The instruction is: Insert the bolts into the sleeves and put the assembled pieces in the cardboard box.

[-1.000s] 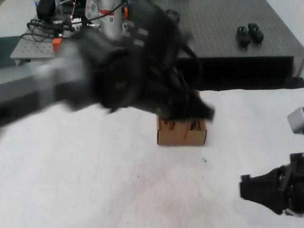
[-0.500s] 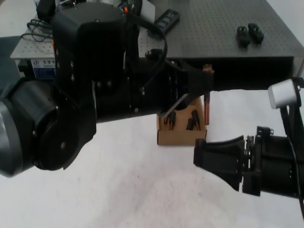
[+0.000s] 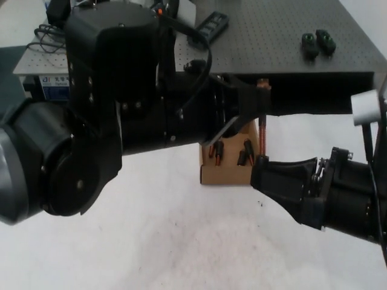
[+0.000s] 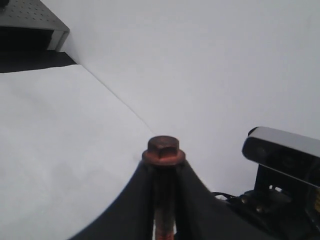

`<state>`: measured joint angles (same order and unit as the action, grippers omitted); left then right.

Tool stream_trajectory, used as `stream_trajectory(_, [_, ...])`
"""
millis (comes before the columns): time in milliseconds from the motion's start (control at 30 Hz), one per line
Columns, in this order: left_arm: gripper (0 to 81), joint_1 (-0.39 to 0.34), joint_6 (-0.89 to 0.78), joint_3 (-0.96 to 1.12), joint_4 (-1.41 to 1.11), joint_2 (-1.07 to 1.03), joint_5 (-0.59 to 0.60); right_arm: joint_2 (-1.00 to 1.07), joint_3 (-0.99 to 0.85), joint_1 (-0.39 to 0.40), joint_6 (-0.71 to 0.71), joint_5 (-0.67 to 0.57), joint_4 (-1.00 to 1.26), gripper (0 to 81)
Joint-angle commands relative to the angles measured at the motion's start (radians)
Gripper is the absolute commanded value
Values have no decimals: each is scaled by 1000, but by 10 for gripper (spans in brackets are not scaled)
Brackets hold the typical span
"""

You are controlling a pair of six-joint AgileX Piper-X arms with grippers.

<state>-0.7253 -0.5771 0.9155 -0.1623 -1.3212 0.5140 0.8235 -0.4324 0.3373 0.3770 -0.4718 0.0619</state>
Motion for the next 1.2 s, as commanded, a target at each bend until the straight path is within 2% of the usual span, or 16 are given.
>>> stream_trajectory(0, [6, 4, -14, 6, -18, 12, -6, -2, -1, 3, 5, 17, 89, 15])
stream_trajectory(200, [6, 4, -14, 1, -12, 12, 0, -2, -1, 3, 5, 46, 177, 15])
stream_trajectory(333, [16, 4, 17, 1, -12, 12, 112, 1, -1, 3, 5, 55, 184, 15])
stream_trajectory(400, [113, 4, 24, 1, -12, 12, 160, 1, -1, 3, 5, 55, 184, 15])
stream_trajectory(533, [508, 4, 83, 1, -12, 12, 159, 1, -1, 3, 5, 55, 184, 15])
stream_trajectory(567, [543, 4, 84, 1, -12, 12, 137, 1, -1, 3, 5, 55, 184, 15])
stream_trajectory(733, [454, 4, 163, 1, -12, 12, 45, 1, -1, -25, -42, 132, 166, 15])
stream_trajectory(800, [453, 7, 171, 1, -12, 12, -1, 21, -5, -53, -64, 180, 162, 15])
stream_trajectory(933, [445, 38, 196, 1, 112, 25, -84, 169, -65, -112, -110, 193, 129, 15])
stream_trajectory(1000, [389, 59, 259, -5, 235, 45, -163, 293, -136, -126, -158, 206, 94, 15])
stream_trajectory(1100, [255, 78, 305, -60, 299, 104, -303, 487, -279, -126, -217, 297, 13, 15])
stream_trajectory(1167, [161, 92, 305, -117, 299, 153, -343, 616, -400, -126, -261, 365, -39, 15])
